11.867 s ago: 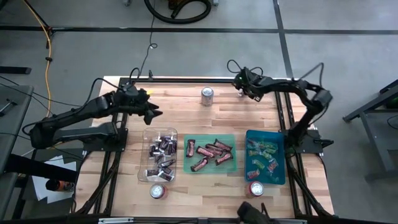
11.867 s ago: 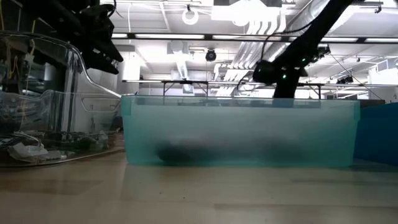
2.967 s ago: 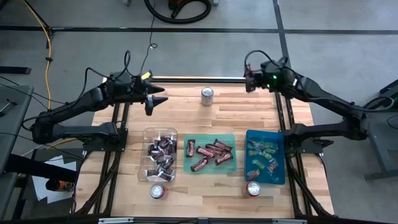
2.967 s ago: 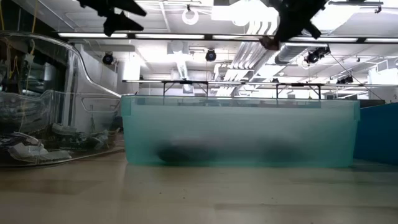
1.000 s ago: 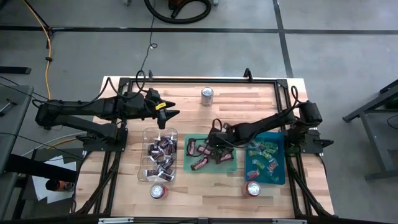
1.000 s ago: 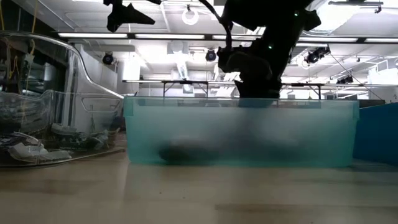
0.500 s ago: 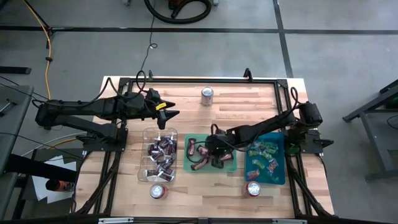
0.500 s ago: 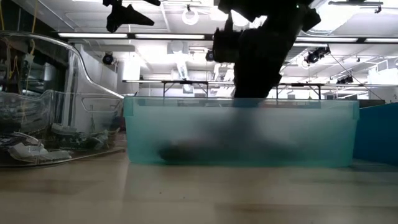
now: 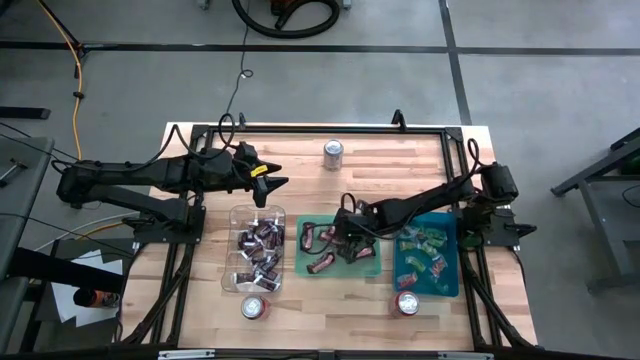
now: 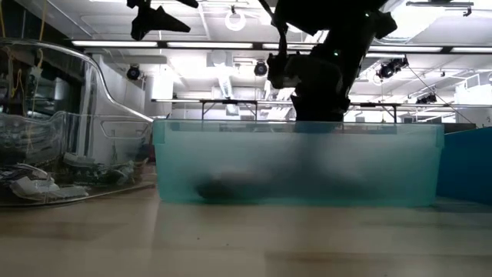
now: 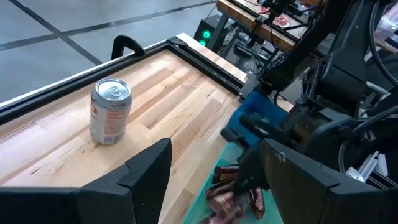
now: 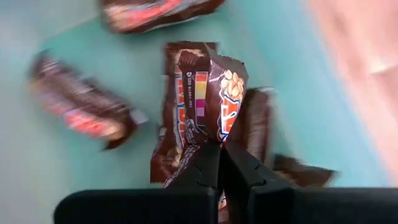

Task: Organize candy in baskets
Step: Put the brown chocolate bar into the green bin

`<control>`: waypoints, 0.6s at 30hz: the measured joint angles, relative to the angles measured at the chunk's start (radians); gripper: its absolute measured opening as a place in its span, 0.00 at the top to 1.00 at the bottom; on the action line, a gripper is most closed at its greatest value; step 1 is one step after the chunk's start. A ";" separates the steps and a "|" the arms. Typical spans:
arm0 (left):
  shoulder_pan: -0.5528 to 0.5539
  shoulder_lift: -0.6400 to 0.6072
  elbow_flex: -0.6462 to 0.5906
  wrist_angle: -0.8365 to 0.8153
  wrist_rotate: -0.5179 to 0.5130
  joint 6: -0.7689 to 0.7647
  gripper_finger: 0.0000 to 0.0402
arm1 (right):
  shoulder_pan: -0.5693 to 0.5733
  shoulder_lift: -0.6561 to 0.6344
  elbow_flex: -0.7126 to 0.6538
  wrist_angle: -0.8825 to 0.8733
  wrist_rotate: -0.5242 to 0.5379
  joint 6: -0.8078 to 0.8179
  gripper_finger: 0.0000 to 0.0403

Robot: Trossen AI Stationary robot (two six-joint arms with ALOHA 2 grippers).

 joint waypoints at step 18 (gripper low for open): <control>0.000 0.000 -0.001 -0.002 0.000 0.000 0.42 | -0.025 0.031 -0.002 0.160 -0.163 -0.123 1.00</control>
